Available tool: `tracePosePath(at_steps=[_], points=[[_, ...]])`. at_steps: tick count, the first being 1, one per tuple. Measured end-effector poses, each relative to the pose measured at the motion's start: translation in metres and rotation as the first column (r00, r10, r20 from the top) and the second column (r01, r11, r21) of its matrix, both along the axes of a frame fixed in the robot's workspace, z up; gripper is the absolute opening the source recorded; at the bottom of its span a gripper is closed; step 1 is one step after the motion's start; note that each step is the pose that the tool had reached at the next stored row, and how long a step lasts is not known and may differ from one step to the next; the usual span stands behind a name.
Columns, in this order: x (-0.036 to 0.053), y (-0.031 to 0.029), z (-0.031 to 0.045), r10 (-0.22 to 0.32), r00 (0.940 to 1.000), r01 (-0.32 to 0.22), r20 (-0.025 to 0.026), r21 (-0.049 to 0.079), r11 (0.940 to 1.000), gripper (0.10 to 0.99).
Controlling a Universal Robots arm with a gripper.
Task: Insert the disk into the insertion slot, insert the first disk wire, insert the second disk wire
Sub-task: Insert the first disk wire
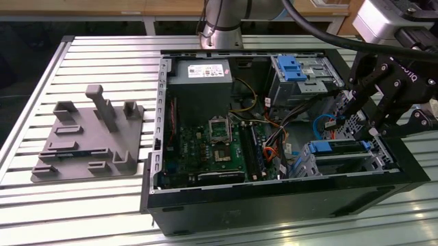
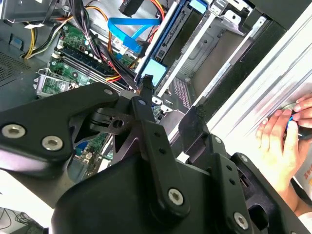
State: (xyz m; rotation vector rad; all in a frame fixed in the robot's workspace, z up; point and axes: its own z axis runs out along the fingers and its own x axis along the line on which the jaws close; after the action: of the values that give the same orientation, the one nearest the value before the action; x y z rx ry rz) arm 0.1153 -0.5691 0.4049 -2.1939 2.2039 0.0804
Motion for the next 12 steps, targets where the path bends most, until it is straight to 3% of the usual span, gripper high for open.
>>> tracePosePath(at_steps=[7, 12], points=[[0.0005, 0.0017, -0.0002, 0.0, 1.0, 0.0, 0.0, 0.0, 1.0, 0.498], [0.0012, 0.0165, -0.0001, 0.0, 1.0, 0.0, 0.0, -0.003, 1.0, 0.498]])
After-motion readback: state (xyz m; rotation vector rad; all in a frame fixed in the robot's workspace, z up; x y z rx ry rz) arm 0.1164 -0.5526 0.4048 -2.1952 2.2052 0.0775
